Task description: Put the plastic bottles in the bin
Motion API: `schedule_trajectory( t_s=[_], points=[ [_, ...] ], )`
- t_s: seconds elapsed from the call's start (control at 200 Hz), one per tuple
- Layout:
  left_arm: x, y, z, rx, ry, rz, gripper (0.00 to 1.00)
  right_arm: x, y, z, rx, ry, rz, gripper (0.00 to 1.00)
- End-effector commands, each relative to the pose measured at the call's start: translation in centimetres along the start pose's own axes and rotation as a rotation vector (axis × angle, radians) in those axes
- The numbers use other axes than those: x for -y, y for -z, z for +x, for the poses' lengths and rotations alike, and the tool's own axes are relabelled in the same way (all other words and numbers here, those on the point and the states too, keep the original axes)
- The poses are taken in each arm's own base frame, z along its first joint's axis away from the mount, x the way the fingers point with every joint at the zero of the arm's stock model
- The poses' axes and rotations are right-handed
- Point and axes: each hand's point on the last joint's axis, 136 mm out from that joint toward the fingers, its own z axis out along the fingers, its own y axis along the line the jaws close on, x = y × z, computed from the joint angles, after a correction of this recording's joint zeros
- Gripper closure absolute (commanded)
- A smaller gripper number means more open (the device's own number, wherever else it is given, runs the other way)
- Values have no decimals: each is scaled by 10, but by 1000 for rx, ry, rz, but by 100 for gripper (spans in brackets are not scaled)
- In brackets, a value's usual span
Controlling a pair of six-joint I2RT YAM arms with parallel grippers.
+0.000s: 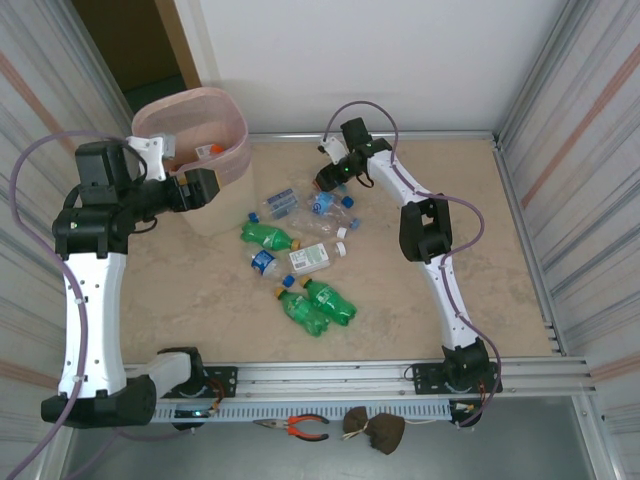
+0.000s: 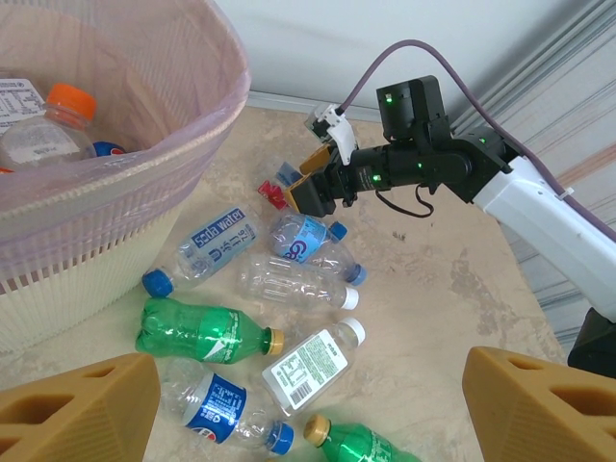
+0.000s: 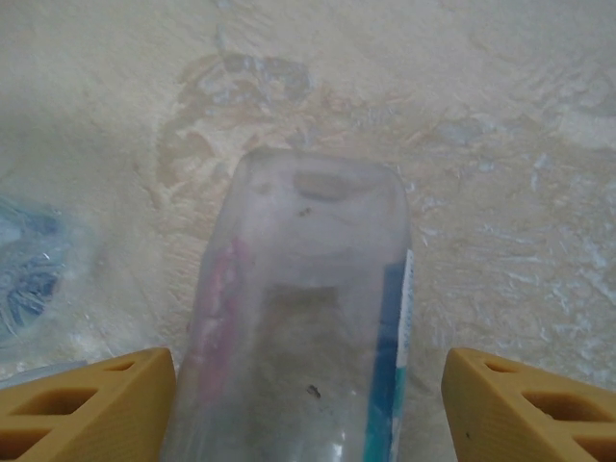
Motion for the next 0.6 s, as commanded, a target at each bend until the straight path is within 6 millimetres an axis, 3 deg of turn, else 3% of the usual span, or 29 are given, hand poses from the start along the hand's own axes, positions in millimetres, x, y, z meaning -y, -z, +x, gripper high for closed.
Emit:
schedule_trajectory(
  t_s=[0.0,0.596],
  points=[
    [6,3,1,11,-6,14,17,6,-5,13,-51,-5,25,28],
    [0,-4,4,2,4,14,17,29,9,28,-87,-70,89,31]
  ],
)
